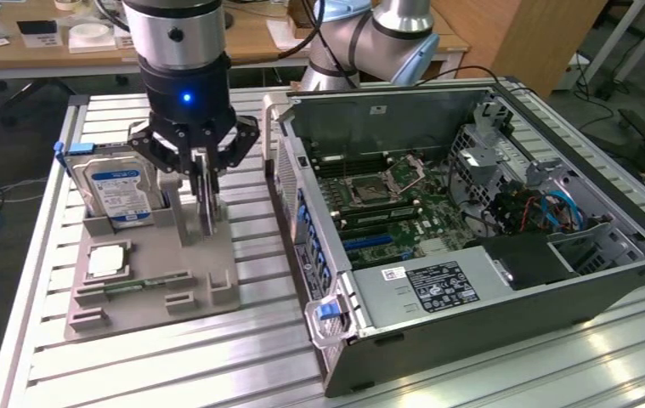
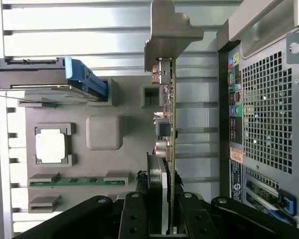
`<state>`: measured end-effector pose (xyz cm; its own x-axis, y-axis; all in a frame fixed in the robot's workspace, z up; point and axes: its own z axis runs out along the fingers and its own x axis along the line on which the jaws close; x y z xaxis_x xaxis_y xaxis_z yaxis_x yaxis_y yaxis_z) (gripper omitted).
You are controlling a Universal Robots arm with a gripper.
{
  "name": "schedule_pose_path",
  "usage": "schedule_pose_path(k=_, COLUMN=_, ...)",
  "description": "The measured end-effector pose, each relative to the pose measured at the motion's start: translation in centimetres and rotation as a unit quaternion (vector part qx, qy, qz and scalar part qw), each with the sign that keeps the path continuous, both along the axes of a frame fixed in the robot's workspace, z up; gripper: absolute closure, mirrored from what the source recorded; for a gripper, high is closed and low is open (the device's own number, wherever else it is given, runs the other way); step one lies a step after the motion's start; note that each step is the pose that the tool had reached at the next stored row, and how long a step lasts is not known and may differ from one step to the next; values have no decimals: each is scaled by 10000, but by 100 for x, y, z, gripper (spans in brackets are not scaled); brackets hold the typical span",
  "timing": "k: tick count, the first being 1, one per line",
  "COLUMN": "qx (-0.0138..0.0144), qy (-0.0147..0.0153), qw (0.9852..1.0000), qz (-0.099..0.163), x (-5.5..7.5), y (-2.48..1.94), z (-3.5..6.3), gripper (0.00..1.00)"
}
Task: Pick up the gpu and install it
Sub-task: 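Pick up the gpu and move the gpu toward the slot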
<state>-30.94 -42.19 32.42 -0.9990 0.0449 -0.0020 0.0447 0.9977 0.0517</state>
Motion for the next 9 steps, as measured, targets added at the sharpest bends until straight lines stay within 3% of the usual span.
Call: schedule_pose_path(k=9, qx=0, qy=1, qw=10000, qz=0, x=0, y=0, z=269, gripper=72)
